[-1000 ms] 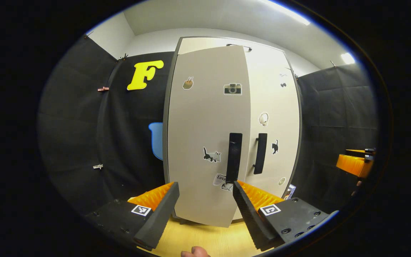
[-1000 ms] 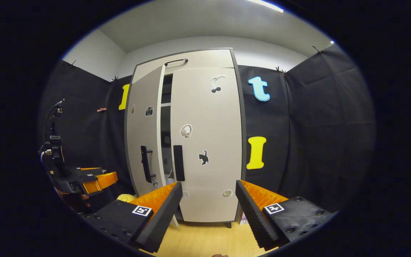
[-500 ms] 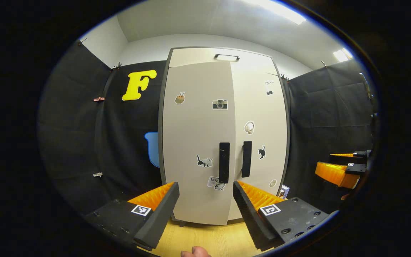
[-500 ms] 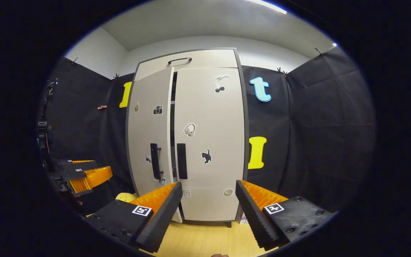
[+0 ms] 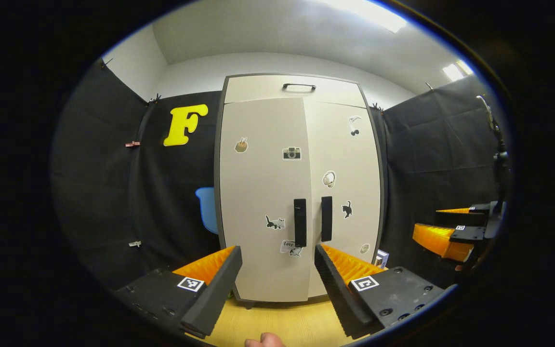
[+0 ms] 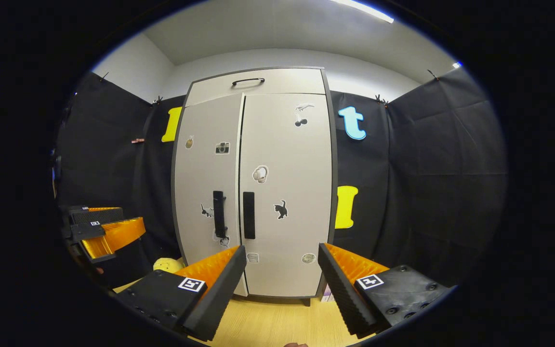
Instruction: Grab one shoe with the right hand and put it into the shoe cabinet, grab the other shoe with the left hand and put it into the shoe cabinet; then close the right door with the right hand and the left door with the left hand.
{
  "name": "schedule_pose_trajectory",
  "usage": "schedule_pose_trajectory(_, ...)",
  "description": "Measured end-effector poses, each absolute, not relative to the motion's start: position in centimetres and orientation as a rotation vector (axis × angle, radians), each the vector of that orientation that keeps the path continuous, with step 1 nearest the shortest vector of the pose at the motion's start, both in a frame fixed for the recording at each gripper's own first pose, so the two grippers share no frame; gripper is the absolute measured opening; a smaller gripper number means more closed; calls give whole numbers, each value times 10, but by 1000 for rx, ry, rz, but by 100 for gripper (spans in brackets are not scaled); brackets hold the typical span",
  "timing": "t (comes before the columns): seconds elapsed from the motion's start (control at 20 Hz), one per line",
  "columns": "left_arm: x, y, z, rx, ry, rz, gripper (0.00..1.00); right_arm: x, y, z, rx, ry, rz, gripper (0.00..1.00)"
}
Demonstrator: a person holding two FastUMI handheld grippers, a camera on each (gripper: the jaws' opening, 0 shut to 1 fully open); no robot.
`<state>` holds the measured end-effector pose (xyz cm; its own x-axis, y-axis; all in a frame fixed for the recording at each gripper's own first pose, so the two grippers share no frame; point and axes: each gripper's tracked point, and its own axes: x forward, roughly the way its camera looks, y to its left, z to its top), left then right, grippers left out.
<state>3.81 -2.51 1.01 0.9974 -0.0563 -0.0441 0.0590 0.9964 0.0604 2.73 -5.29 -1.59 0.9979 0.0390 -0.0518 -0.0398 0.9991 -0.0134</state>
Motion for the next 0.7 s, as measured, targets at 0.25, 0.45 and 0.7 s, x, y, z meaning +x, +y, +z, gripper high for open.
schedule_pose_trajectory(0.25,33,-20,7,64,50,-48,95,23,-45,-16,-19,50,45,98)
schedule_pose_trajectory(0.45,33,-16,8,62,46,-40,95,22,-41,-15,-23,47,49,96)
schedule_pose_trajectory(0.7,34,-11,9,50,47,-33,95,22,-38,-15,-24,48,51,97)
